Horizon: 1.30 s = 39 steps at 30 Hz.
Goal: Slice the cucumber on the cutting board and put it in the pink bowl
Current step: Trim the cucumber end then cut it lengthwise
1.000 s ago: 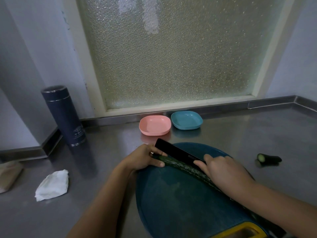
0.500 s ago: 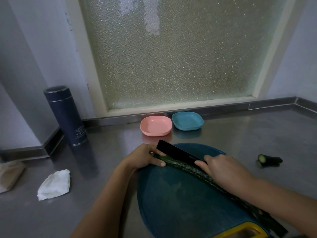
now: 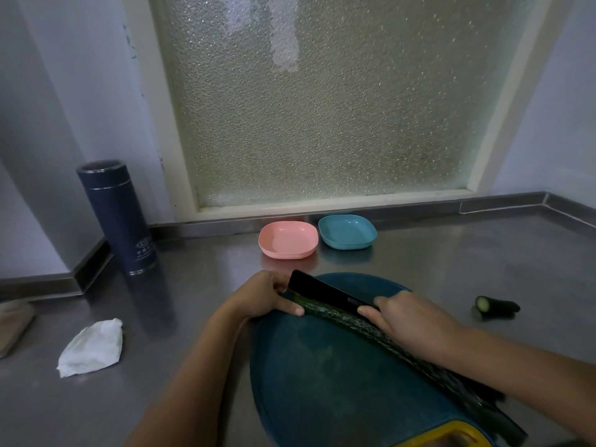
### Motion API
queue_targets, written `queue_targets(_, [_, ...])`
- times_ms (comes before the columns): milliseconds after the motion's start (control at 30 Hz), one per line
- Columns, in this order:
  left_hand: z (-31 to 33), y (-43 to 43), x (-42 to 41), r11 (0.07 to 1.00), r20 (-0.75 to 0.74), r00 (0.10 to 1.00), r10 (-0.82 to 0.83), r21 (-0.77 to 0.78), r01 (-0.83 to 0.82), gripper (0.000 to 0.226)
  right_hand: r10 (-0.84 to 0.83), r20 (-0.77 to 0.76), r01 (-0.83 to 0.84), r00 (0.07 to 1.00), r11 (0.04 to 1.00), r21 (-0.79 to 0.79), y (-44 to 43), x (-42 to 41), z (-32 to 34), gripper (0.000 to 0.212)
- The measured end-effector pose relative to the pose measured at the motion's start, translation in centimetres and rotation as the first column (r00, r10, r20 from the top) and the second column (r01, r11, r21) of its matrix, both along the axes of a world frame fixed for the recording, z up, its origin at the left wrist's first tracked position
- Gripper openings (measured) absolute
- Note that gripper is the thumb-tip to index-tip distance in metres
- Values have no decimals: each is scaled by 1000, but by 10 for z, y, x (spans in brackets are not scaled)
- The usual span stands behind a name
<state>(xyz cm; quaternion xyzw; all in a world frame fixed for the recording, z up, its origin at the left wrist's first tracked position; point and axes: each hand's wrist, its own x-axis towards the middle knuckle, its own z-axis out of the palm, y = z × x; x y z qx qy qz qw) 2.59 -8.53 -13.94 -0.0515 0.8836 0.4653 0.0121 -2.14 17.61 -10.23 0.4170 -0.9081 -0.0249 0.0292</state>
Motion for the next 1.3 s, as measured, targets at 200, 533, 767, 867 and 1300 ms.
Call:
queue_targets(200, [4, 3, 3, 995, 12, 995, 101, 9, -101, 71, 27, 23, -27, 999, 1000, 9, -2, -3, -1, 52])
queue_targets(533, [11, 10, 5, 991, -21, 992, 124, -54, -124, 120, 40, 75, -41, 996, 999, 19, -7, -6, 0, 55])
queue_targets(767, [16, 21, 13, 945, -115, 972, 203, -235, -225, 113, -7, 130, 1, 992, 999, 44, -14, -3, 6, 54])
queue_targets(867, [24, 49, 27, 831, -314, 937, 153, -472, -294, 60, -8, 155, -2, 988, 998, 62, -16, -4, 10, 53])
queue_targets(1300, [-12, 96, 57, 821, -441, 882, -165, -556, -125, 45, 76, 152, -85, 986, 995, 56, 5, -9, 10, 48])
